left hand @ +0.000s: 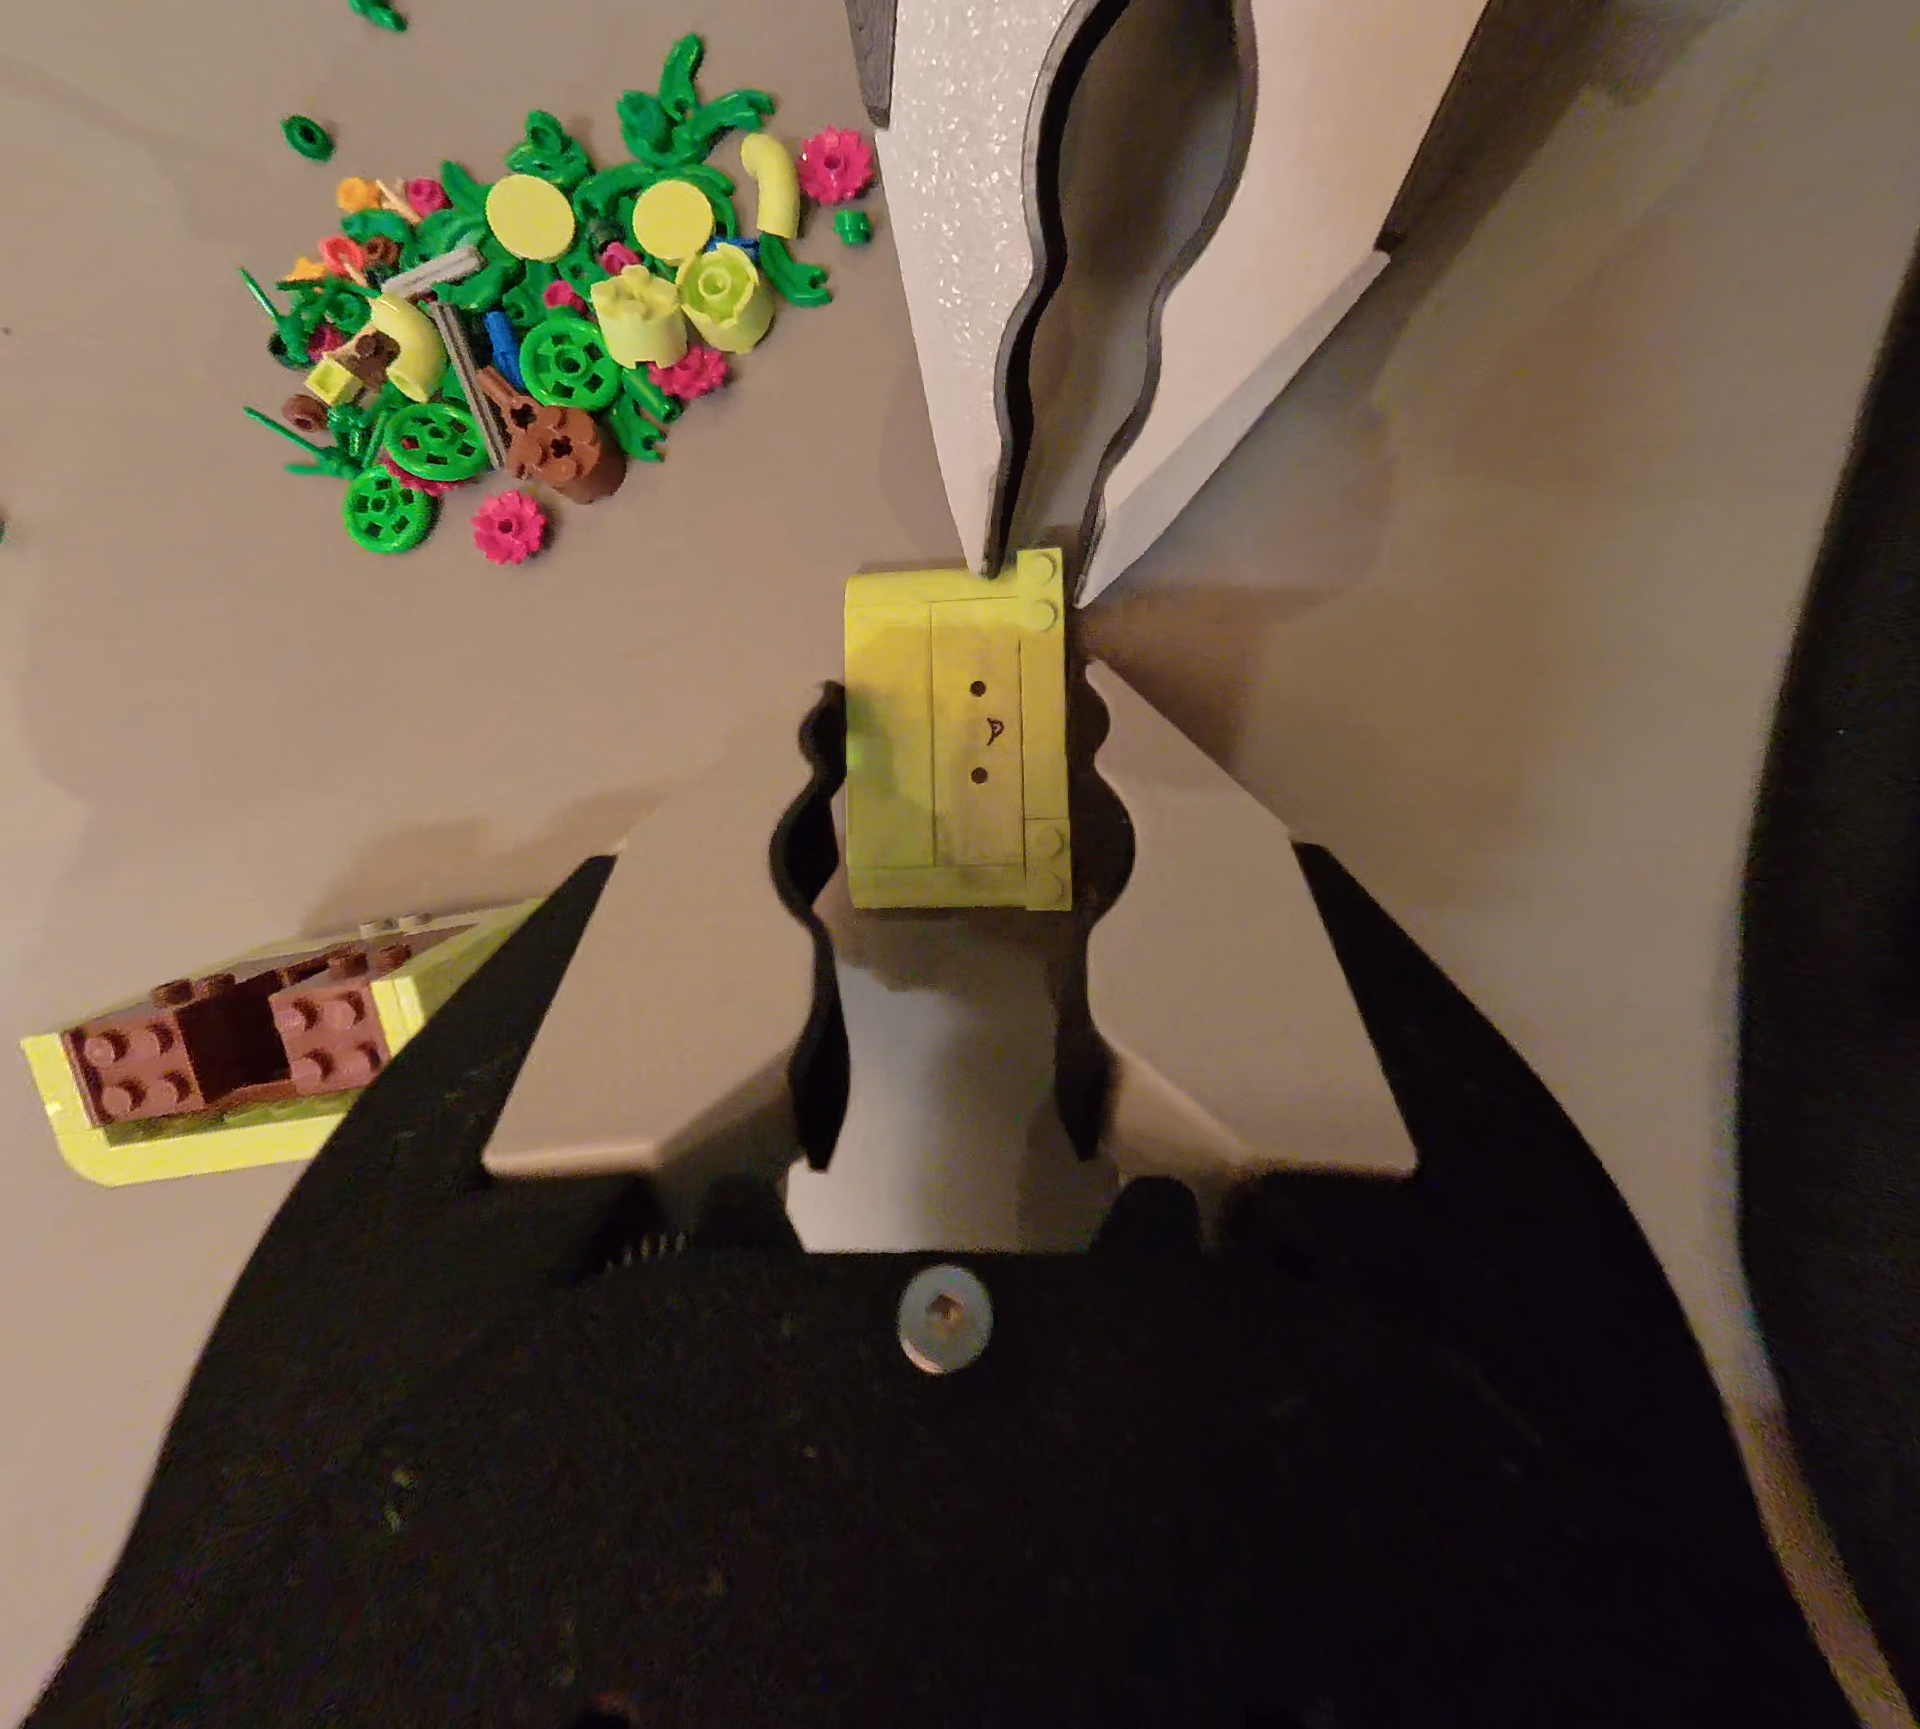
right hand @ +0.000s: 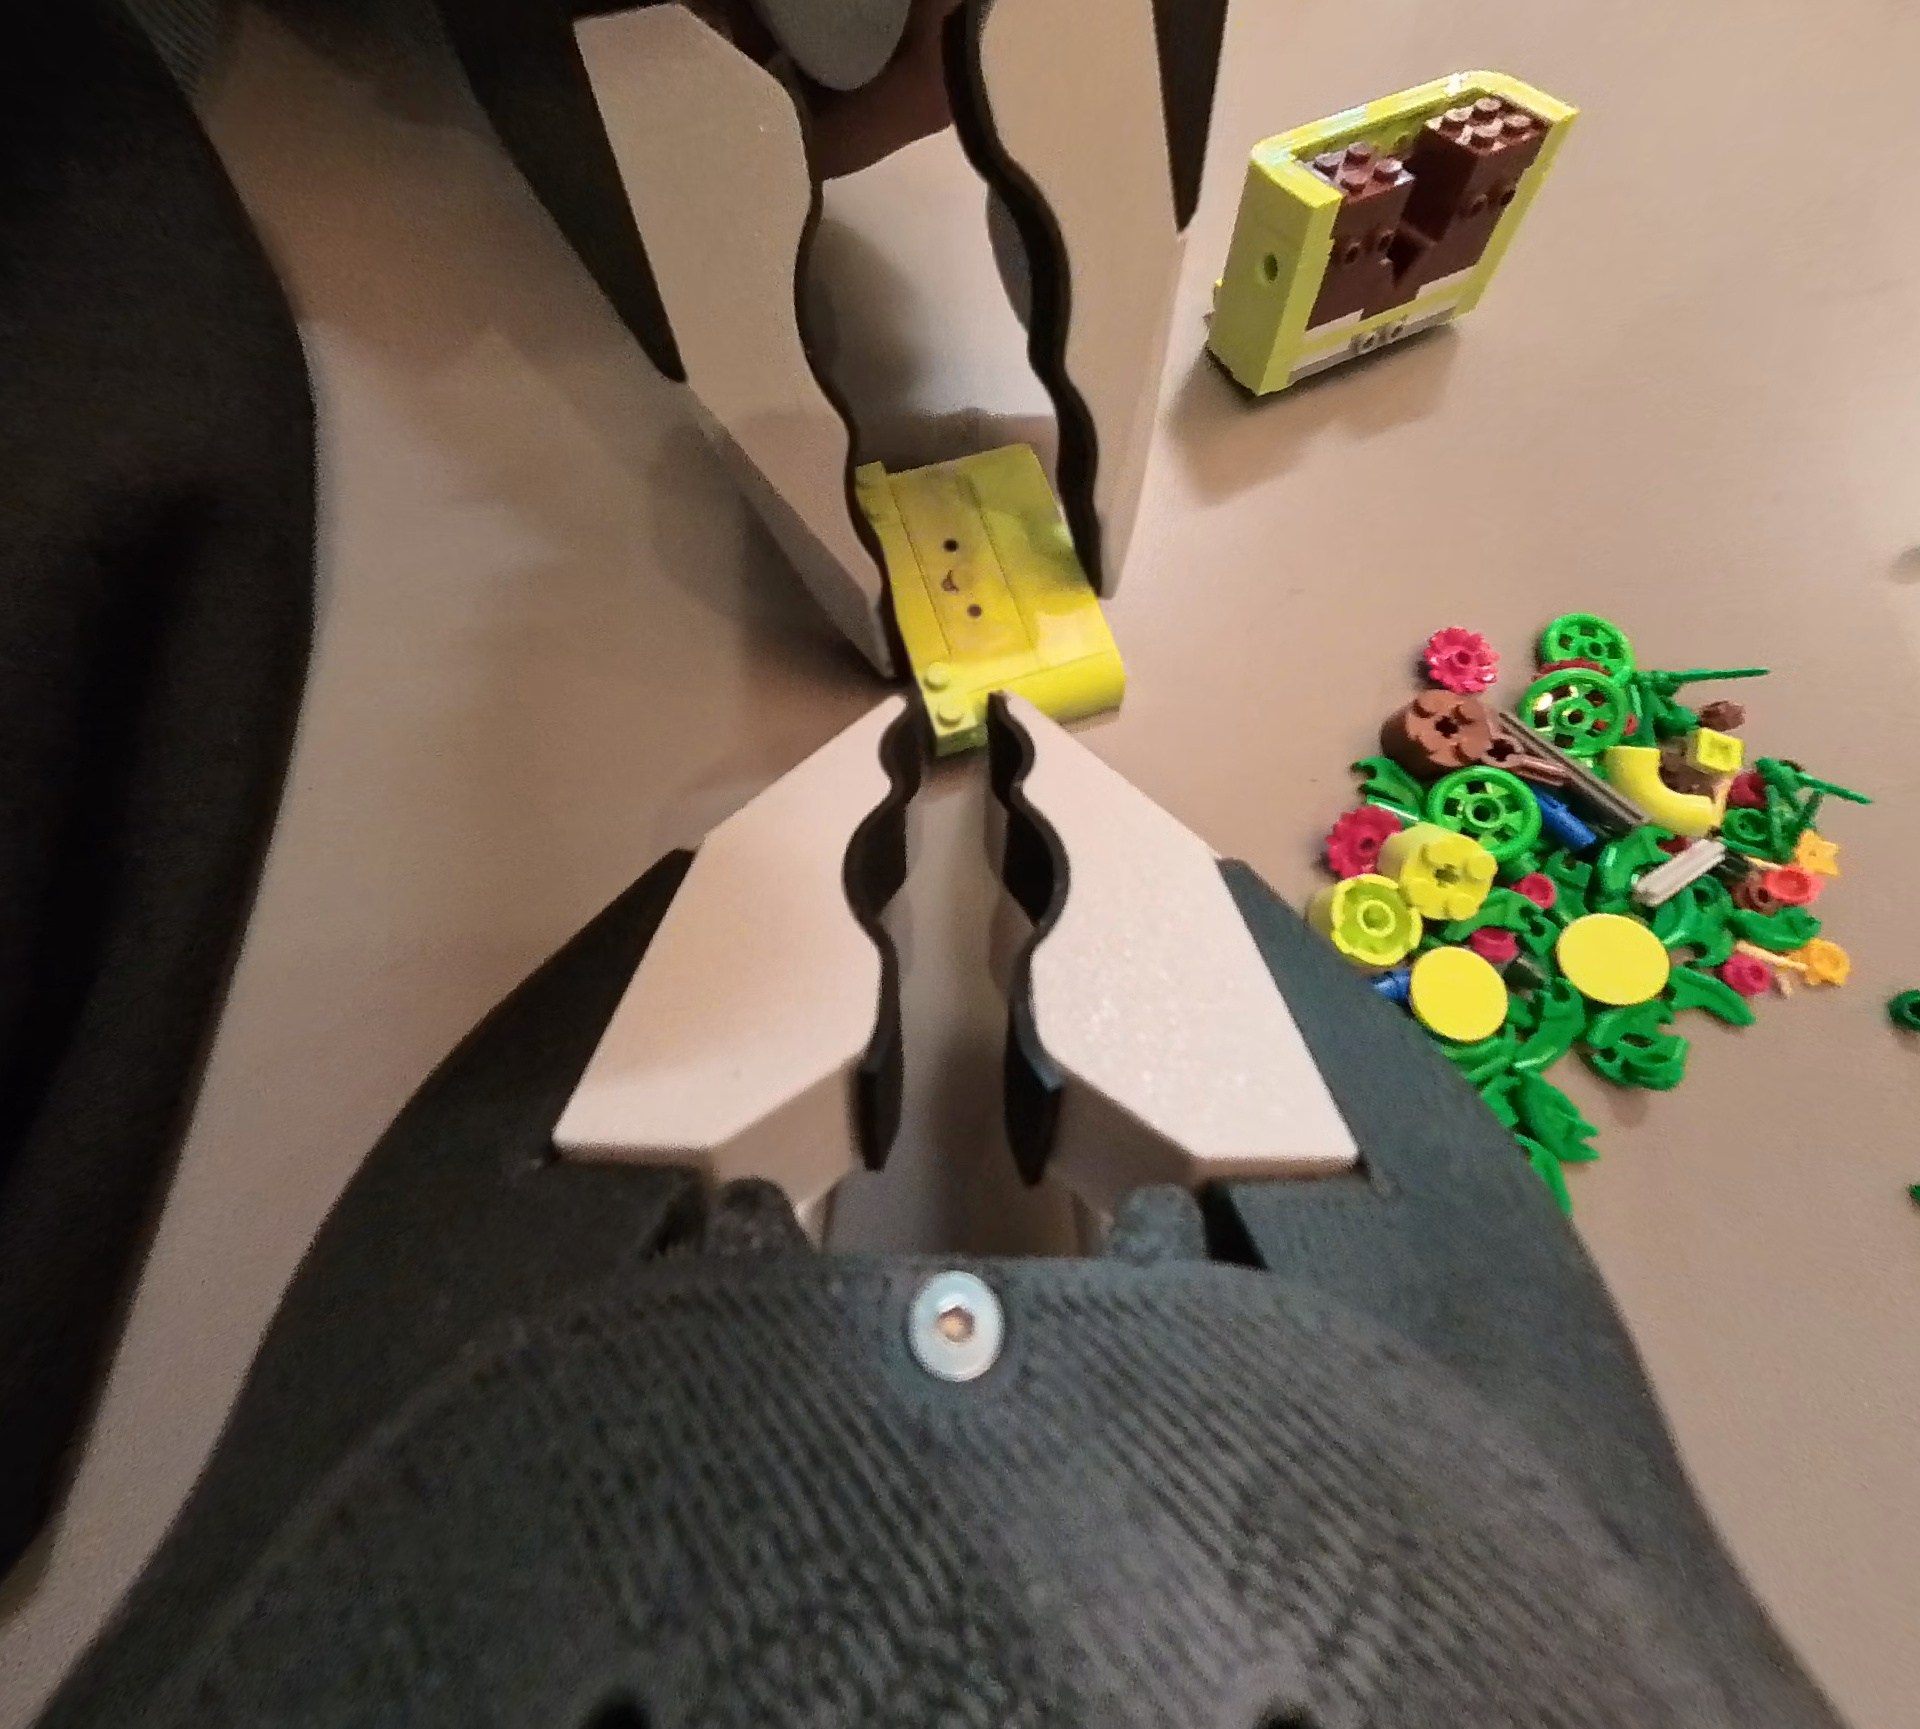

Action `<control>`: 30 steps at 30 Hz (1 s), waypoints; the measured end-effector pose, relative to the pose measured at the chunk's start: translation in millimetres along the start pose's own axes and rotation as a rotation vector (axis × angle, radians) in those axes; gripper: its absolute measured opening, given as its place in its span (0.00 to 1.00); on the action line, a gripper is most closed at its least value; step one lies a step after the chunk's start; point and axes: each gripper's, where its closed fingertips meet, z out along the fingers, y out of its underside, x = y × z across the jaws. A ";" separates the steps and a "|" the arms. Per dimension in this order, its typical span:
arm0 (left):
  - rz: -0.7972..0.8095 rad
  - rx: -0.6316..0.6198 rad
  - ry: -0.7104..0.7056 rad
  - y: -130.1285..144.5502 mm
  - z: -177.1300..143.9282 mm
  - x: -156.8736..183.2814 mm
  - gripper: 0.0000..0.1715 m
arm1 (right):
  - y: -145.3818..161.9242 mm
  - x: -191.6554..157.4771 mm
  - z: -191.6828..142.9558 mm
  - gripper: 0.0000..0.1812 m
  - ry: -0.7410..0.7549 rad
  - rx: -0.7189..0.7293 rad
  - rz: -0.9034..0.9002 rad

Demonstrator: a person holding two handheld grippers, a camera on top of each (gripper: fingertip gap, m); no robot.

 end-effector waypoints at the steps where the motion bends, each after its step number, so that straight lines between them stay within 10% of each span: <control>1: 0.004 0.005 -0.001 0.0 0.0 0.0 0.24 | -1.0 -0.7 0.1 0.05 -0.004 0.004 0.001; 18: -0.011 0.075 -0.015 0.1 0.4 1.1 0.24 | -9.0 -3.1 -3.9 0.00 -0.296 0.060 0.472; 30: -0.017 0.073 -0.003 0.6 0.0 1.2 0.24 | 1.7 -3.3 -0.6 0.10 -0.072 -0.004 0.079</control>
